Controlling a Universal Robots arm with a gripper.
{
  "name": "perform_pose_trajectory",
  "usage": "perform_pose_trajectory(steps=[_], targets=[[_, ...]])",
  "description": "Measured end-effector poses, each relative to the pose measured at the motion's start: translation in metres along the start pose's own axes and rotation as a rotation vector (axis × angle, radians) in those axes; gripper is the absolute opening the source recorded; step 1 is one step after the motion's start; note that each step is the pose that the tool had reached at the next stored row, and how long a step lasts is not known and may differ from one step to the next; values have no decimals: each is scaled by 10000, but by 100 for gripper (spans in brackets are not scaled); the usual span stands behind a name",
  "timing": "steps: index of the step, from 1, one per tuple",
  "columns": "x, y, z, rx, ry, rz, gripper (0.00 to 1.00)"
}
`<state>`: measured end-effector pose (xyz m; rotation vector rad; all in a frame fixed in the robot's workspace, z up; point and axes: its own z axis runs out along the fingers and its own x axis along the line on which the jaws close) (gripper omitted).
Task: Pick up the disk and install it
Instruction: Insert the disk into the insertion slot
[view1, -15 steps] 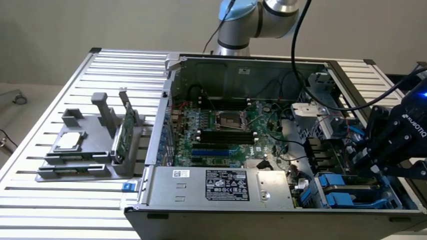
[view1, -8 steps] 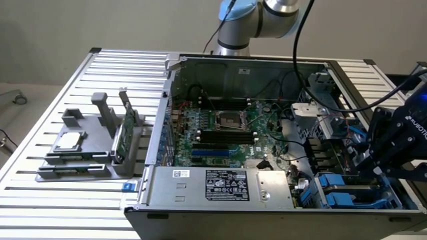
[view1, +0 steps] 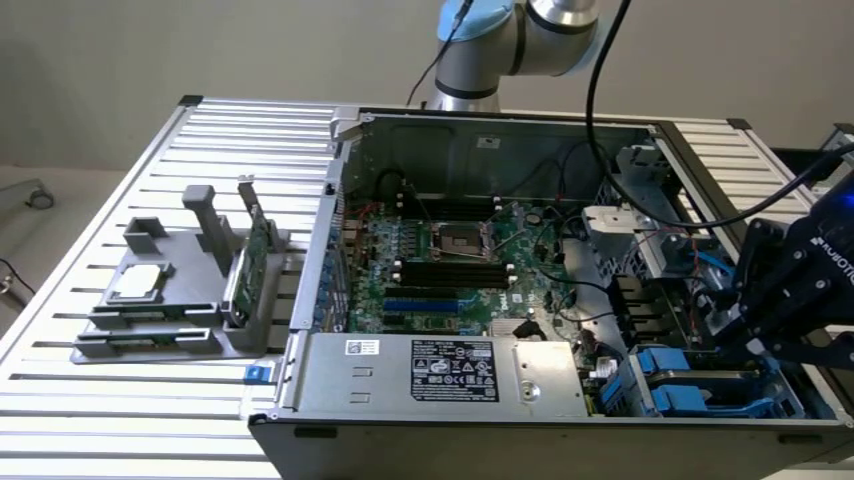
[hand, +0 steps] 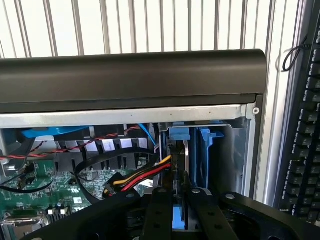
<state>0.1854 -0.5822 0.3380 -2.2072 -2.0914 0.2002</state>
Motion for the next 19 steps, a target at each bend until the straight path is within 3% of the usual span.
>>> perform_pose_trajectory(steps=[19], targets=[[29, -19, 12, -1, -5, 0, 17]])
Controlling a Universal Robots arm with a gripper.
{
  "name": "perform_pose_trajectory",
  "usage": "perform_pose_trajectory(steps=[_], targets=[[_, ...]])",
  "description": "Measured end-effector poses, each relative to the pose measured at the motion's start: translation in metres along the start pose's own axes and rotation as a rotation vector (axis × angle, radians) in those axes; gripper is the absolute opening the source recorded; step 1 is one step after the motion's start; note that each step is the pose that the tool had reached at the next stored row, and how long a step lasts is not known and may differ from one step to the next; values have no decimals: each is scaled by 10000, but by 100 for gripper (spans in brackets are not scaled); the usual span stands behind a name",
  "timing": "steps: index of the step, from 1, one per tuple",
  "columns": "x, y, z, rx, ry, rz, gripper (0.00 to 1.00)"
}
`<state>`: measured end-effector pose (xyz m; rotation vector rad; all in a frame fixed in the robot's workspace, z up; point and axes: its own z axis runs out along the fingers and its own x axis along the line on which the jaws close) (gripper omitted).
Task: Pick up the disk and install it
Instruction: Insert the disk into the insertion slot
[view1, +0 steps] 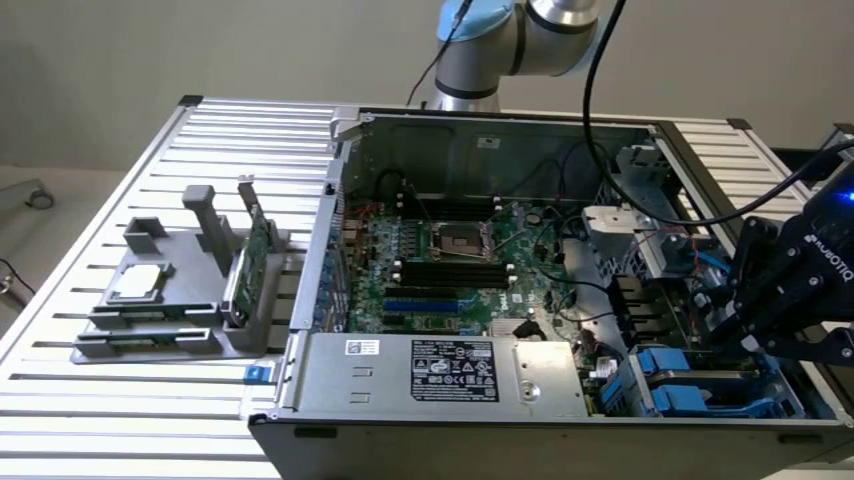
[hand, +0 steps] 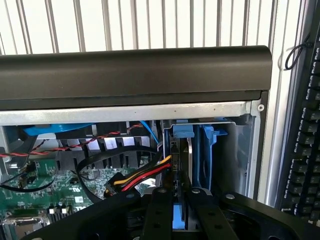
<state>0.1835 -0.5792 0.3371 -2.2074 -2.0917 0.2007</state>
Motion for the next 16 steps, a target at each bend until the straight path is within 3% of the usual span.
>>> perform_pose_trajectory(steps=[16], targets=[[0, 3, 14, 7, 3, 0, 17]])
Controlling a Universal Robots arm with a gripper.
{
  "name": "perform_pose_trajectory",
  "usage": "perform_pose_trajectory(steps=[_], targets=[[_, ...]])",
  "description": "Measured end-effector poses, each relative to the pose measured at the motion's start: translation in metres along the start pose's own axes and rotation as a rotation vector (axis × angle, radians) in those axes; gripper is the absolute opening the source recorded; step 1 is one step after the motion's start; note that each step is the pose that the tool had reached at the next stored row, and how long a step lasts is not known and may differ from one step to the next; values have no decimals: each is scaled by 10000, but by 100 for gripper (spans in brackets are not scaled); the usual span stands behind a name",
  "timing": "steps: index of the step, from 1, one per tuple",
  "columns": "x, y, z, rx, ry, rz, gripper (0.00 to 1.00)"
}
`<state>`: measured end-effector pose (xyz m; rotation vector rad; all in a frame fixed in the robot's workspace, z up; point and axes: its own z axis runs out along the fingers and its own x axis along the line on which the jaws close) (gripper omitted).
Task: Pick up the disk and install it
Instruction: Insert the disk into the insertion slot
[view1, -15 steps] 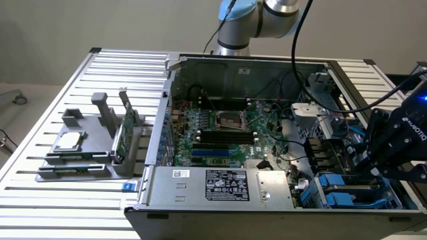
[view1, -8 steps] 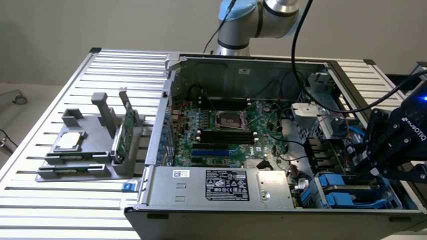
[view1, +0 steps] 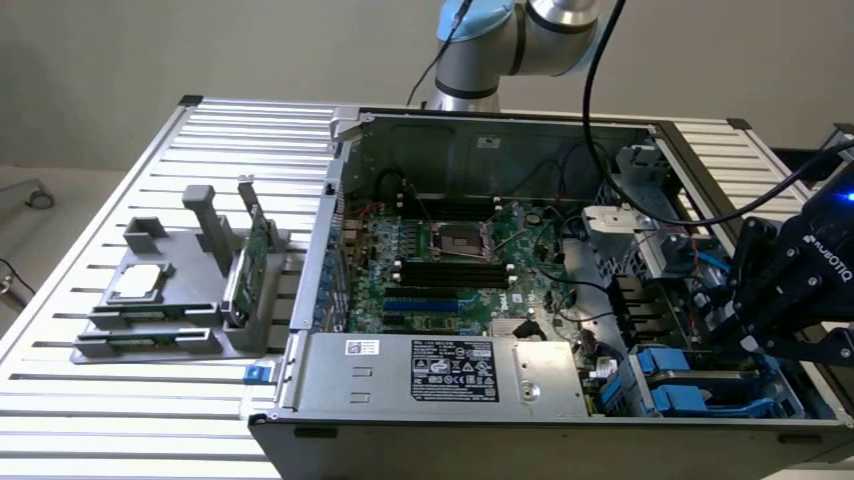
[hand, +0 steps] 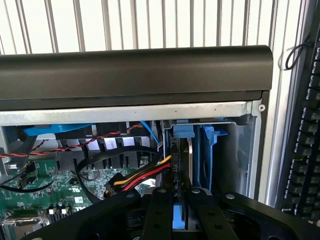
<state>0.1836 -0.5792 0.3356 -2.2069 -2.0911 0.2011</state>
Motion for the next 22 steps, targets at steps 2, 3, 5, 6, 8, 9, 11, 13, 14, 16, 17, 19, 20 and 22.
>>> perform_pose_trajectory(steps=[2, 3, 5, 6, 8, 9, 11, 13, 14, 16, 17, 19, 20, 22], targets=[[0, 2, -1, 3, -1, 0, 17], [0, 3, -1, 6, -1, 0, 17], [0, 10, 0, 12, 5, -3, 17], [0, 12, 0, 16, 7, -3, 17], [0, 14, -3, 20, 3, 0, 17], [0, 15, -5, 20, 0, 0, 17], [1, 16, -6, 22, -2, -1, 17], [1, 16, -5, 24, -2, -1, 17], [1, 16, -6, 24, -2, -1, 17], [-2, 17, -6, 26, -3, -1, 17], [-4, 18, -6, 28, -3, -1, 17], [-6, 18, -5, 32, -2, -1, 17], [-9, 19, -5, 34, -2, -1, 17], [-13, 22, -4, 39, -2, -1, 17]])
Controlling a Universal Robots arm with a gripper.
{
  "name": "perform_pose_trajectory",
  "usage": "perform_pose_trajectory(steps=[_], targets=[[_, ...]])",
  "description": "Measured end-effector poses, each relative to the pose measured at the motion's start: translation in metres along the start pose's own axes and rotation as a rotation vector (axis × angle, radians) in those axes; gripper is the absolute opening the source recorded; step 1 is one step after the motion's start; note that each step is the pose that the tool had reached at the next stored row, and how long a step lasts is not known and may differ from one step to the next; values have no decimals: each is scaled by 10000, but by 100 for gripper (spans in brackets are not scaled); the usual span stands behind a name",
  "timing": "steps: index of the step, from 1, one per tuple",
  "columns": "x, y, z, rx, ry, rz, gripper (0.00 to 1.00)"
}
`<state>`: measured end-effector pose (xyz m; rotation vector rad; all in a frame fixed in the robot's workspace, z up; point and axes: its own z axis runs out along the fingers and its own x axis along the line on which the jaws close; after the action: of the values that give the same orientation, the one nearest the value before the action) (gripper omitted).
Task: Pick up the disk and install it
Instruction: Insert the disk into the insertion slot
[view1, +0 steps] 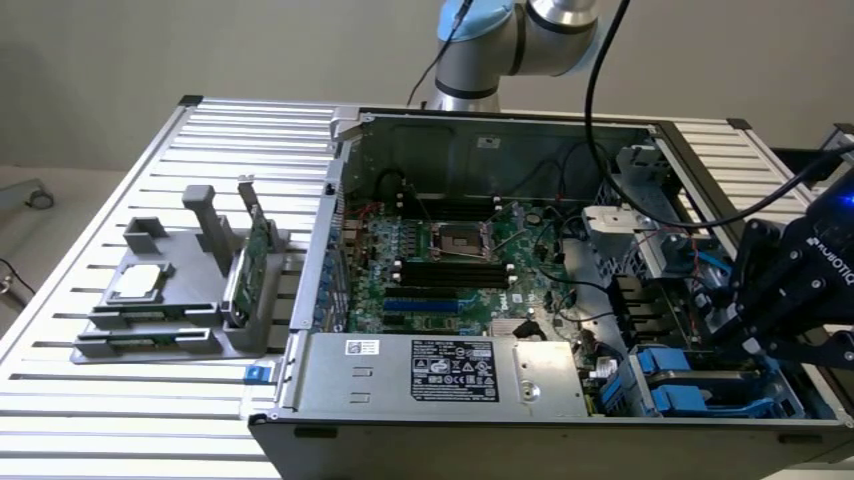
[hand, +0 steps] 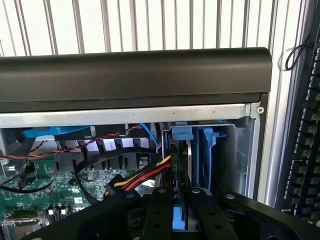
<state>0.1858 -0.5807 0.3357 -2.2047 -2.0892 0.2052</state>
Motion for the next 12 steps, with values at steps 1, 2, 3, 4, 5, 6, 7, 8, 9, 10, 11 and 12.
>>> perform_pose_trajectory(steps=[1, 2, 3, 4, 5, 6, 7, 8, 9, 10, 11, 12], targets=[[-2, 1, 0, 2, -1, 0, 17], [-5, 4, 0, 6, -2, 0, 17], [-8, 5, 2, 9, -3, 0, 17], [-11, 6, 3, 12, -4, 1, 17], [-14, 8, 7, 16, -2, 0, 17], [-18, 9, 12, 18, 0, 0, 17], [-20, 11, 18, 20, 5, -2, 17], [-22, 12, 23, 22, 7, -3, 17], [-24, 13, 27, 24, 6, -3, 17], [-27, 13, 29, 27, 3, -2, 17], [-29, 14, 31, 31, 1, -1, 17], [-30, 15, 33, 36, 1, -1, 17]])
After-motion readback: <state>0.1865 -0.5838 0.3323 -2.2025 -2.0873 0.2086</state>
